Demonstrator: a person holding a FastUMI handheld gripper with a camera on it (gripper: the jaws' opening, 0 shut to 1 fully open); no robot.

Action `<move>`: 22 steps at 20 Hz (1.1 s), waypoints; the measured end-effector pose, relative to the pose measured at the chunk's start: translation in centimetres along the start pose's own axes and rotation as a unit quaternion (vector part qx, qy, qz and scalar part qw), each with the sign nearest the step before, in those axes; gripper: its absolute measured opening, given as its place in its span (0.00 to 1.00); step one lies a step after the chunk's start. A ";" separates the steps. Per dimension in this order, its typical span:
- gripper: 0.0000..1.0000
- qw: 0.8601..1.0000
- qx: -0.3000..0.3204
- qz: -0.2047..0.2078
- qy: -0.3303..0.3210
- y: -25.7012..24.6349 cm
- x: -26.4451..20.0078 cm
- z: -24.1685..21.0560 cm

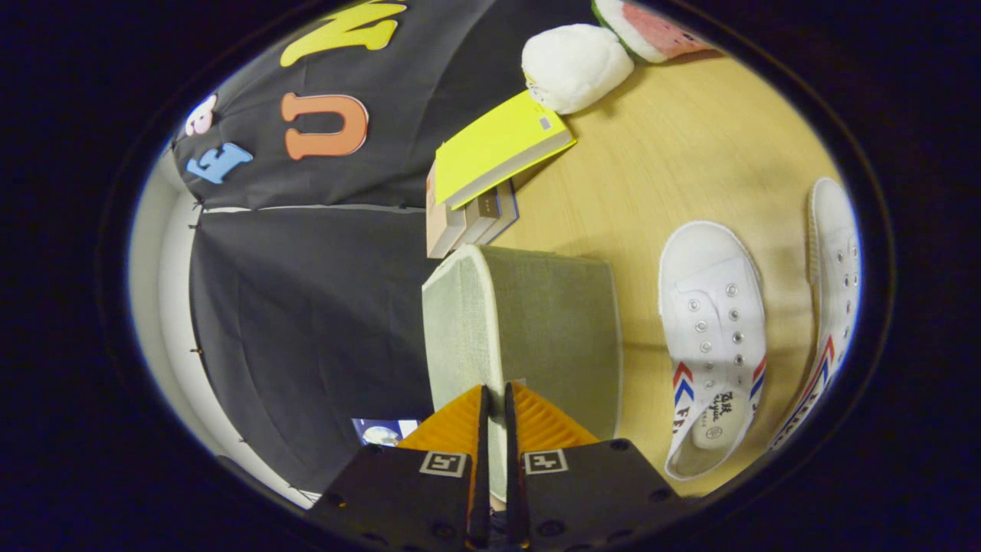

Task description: Open the storage box then place both shoes into the box .Put the left shoe in first, then the right shoe, with the right side of both shoes facing outward in a uniform manner.

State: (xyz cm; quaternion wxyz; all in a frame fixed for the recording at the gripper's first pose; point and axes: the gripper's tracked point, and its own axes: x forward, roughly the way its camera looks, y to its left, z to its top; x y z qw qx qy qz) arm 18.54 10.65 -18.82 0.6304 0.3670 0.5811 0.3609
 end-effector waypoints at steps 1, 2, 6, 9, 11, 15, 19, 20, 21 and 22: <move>0.09 1.000 -0.001 0.003 -0.004 0.7 -0.2 -0.2; 0.07 1.000 -0.002 0.004 -0.007 1.3 -0.4 -0.3; 0.05 1.000 -0.019 0.020 -0.015 5.6 -0.8 -1.2; 0.05 0.998 -0.041 0.032 -0.021 9.5 -0.5 -1.8; 0.05 0.998 -0.053 0.032 -0.029 11.7 0.2 -1.8; 0.05 0.995 -0.079 0.053 -0.030 16.5 3.0 -2.6; 0.06 0.992 -0.113 0.059 -0.024 20.1 7.0 -4.1; 0.06 0.991 -0.118 0.058 -0.023 20.9 8.0 -4.4; 0.07 0.991 -0.121 0.057 -0.022 21.6 9.2 -4.7; 0.07 0.991 -0.122 0.056 -0.020 22.3 10.2 -4.9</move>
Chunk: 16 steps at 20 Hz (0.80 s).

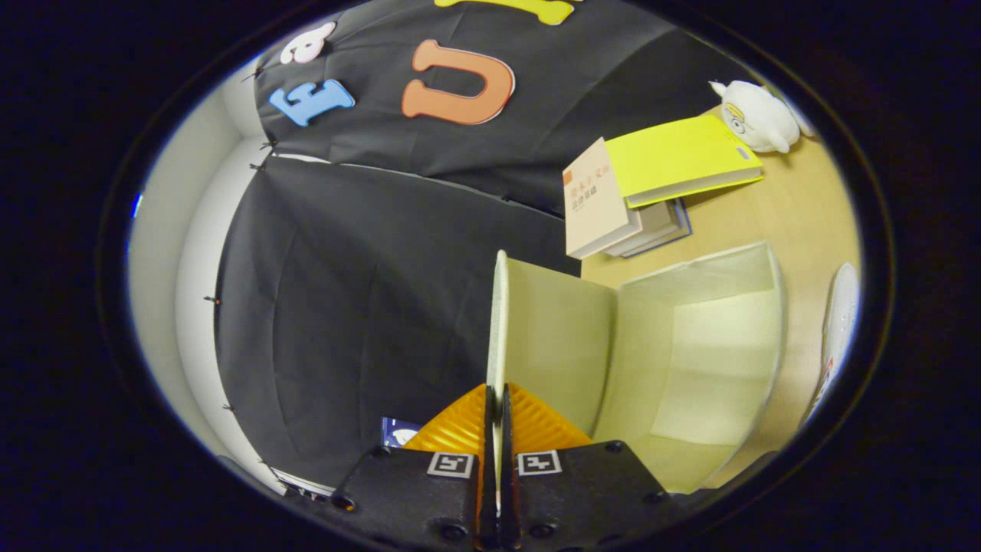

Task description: Open the storage box then place both shoes into the box .Put the left shoe in first, then the right shoe, with the right side of both shoes facing outward in a uniform manner.

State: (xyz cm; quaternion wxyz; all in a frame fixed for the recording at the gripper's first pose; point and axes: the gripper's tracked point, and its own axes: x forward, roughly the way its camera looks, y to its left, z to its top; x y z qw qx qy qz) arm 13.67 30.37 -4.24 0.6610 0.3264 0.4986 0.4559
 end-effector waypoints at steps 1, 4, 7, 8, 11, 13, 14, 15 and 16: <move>0.08 1.000 0.000 -0.001 0.003 0.7 1.1 -0.3; 0.09 1.000 -0.006 -0.007 0.019 1.9 5.1 -1.1; 0.31 0.999 -0.014 -0.031 0.026 2.3 7.3 -1.7; 0.49 0.999 -0.018 -0.040 0.024 2.2 7.9 -1.7; 1.00 0.997 -0.026 -0.066 0.022 1.5 7.6 -1.9; 1.00 0.996 -0.028 -0.083 0.012 0.4 6.7 -1.6; 1.00 0.996 -0.029 -0.090 0.008 0.0 6.0 -1.6; 1.00 0.995 -0.029 -0.098 0.001 -0.4 5.0 -1.5; 1.00 0.994 -0.038 -0.107 -0.004 -0.8 4.0 -1.3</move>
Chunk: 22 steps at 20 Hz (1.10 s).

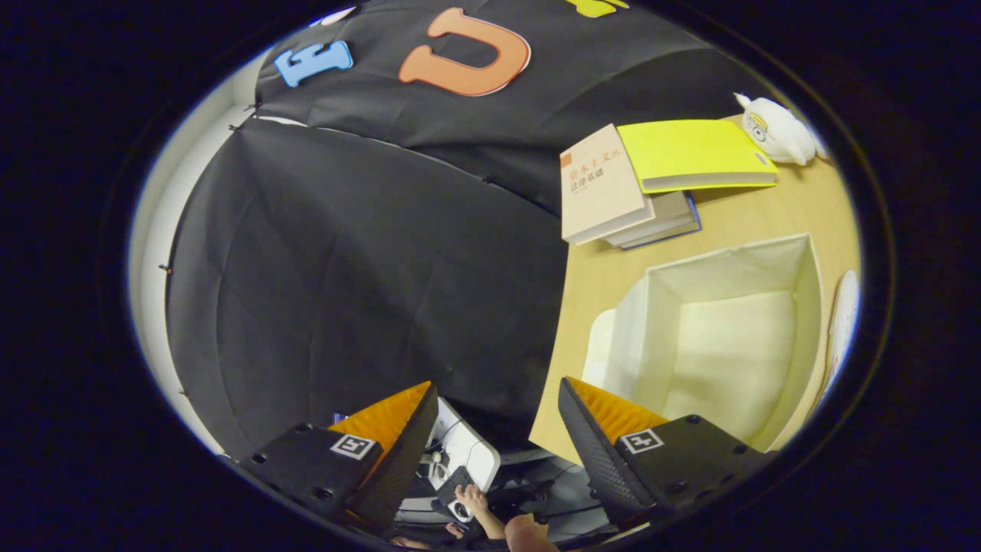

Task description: Open the storage box then place both shoes into the box .Put the left shoe in first, then the right shoe, with the right side of both shoes facing outward in a uniform manner.

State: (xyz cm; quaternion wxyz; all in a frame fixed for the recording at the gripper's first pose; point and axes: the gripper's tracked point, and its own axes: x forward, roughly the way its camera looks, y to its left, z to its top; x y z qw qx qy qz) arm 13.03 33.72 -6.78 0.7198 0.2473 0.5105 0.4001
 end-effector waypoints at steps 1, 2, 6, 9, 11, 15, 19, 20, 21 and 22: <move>1.00 1.000 -0.010 -0.010 -0.007 -0.8 -0.8 0.2; 1.00 0.999 -0.022 -0.023 -0.012 -1.8 -1.7 0.4; 1.00 0.996 -0.038 -0.076 -0.027 -6.4 -6.3 1.1; 1.00 0.992 -0.031 -0.111 -0.043 -10.8 -9.9 1.5; 1.00 0.989 -0.019 -0.140 -0.044 -14.1 -11.9 1.1; 1.00 0.979 0.012 -0.199 -0.034 -20.6 -15.6 0.3; 1.00 0.969 0.034 -0.243 -0.014 -25.8 -18.2 -0.7; 1.00 0.966 0.040 -0.257 -0.009 -27.2 -18.8 -0.9; 1.00 0.961 0.043 -0.272 -0.003 -28.7 -19.1 -1.2; 1.00 0.957 0.047 -0.287 0.008 -30.0 -19.3 -1.7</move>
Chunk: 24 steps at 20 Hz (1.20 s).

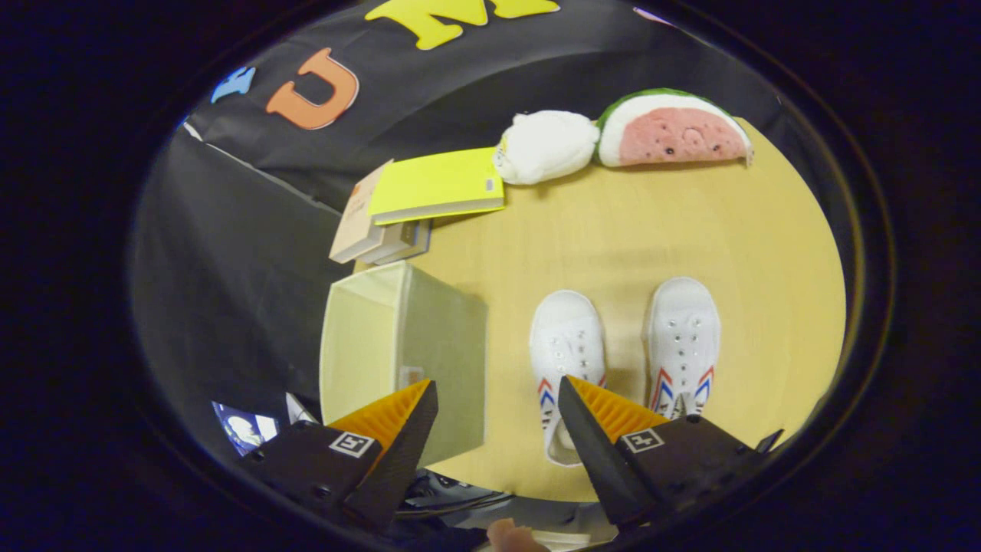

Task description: Open the storage box then place both shoes into the box .Put the left shoe in first, then the right shoe, with the right side of both shoes facing outward in a uniform manner.

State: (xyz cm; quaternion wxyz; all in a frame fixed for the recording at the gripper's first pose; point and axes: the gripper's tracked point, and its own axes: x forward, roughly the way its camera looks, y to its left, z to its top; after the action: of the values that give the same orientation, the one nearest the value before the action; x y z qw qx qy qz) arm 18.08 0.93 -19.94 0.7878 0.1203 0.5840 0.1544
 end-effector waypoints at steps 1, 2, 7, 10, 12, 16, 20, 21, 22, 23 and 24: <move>1.00 1.000 0.000 -0.019 0.013 -1.4 0.6 -0.6; 1.00 0.999 -0.002 -0.034 0.028 -2.5 1.1 -1.2; 1.00 0.993 -0.004 -0.072 0.091 -6.0 4.2 -3.4; 1.00 0.989 -0.017 -0.082 0.120 -7.2 5.9 -4.4; 0.99 0.984 -0.030 -0.097 0.143 -8.2 6.9 -5.1; 0.77 0.985 -0.055 -0.103 0.130 -8.5 8.6 -4.0; 0.51 0.976 -0.094 -0.116 0.156 -8.9 9.8 -4.4; 0.47 0.977 -0.100 -0.111 0.154 -8.7 10.0 -4.3; 0.44 0.977 -0.104 -0.105 0.156 -8.6 10.3 -4.3; 0.37 0.977 -0.107 -0.096 0.158 -8.3 10.1 -4.4; 0.30 0.978 -0.107 -0.088 0.157 -8.0 10.2 -4.4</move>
State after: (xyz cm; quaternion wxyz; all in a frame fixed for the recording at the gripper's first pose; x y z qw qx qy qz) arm 17.42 -2.55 -33.16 0.7050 -0.0420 0.6889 0.1632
